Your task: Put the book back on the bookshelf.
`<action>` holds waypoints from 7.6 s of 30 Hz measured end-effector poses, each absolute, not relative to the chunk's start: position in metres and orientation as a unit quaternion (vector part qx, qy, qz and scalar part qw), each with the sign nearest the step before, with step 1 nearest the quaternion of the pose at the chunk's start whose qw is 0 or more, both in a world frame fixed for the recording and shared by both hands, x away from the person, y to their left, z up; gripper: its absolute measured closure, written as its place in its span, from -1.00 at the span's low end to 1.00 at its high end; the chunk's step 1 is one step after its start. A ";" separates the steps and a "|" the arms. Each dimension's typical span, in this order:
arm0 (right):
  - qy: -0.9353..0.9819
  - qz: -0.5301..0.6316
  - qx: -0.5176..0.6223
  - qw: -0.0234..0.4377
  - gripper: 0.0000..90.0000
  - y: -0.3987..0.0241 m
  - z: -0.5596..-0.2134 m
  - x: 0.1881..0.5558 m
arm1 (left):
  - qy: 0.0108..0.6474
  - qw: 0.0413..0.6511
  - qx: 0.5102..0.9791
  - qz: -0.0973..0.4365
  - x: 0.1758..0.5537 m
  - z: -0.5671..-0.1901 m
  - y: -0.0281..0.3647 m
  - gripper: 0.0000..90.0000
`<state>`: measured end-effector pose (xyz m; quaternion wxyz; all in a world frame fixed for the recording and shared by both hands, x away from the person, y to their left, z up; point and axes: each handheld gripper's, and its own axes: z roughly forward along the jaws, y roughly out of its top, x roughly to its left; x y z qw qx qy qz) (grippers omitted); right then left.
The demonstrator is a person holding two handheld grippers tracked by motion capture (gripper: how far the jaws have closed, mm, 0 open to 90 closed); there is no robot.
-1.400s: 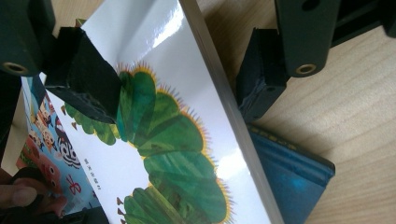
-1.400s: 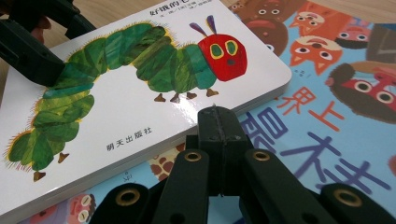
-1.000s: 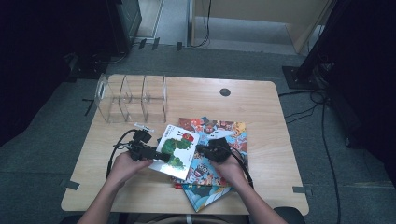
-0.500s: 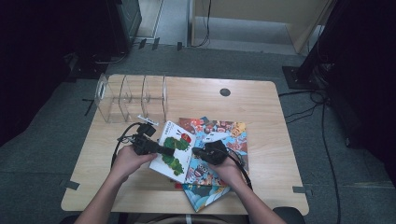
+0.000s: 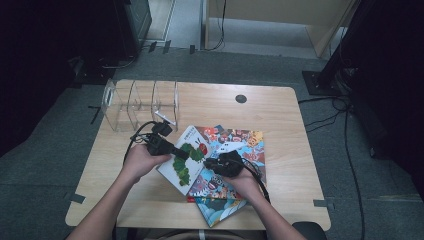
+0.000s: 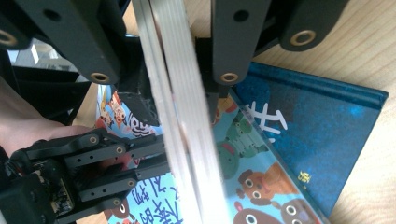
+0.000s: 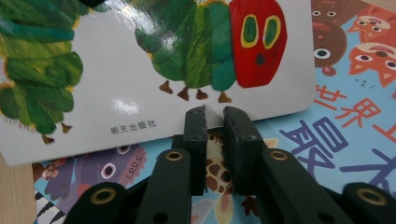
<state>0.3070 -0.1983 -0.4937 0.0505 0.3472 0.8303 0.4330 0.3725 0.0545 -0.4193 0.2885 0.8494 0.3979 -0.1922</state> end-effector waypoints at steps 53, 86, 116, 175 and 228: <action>0.858 0.404 0.293 0.121 -0.09 -0.196 -0.494 0.298 | 0.404 0.241 0.882 -0.019 0.380 -0.337 0.126 0.72; 0.859 0.403 0.292 0.120 -0.14 -0.196 -0.494 0.298 | 0.451 0.205 0.869 0.012 0.423 -0.335 0.116 0.72; 0.859 0.403 0.291 0.121 -0.15 -0.196 -0.494 0.298 | 0.476 0.179 0.861 0.019 0.468 -0.316 0.102 0.72; 0.859 0.403 0.292 0.120 -0.15 -0.196 -0.494 0.298 | 0.540 0.156 0.827 -0.001 0.539 -0.342 0.082 0.70; 0.859 0.404 0.291 0.119 -0.15 -0.196 -0.494 0.299 | 0.508 0.199 0.837 0.040 0.536 -0.329 0.084 0.41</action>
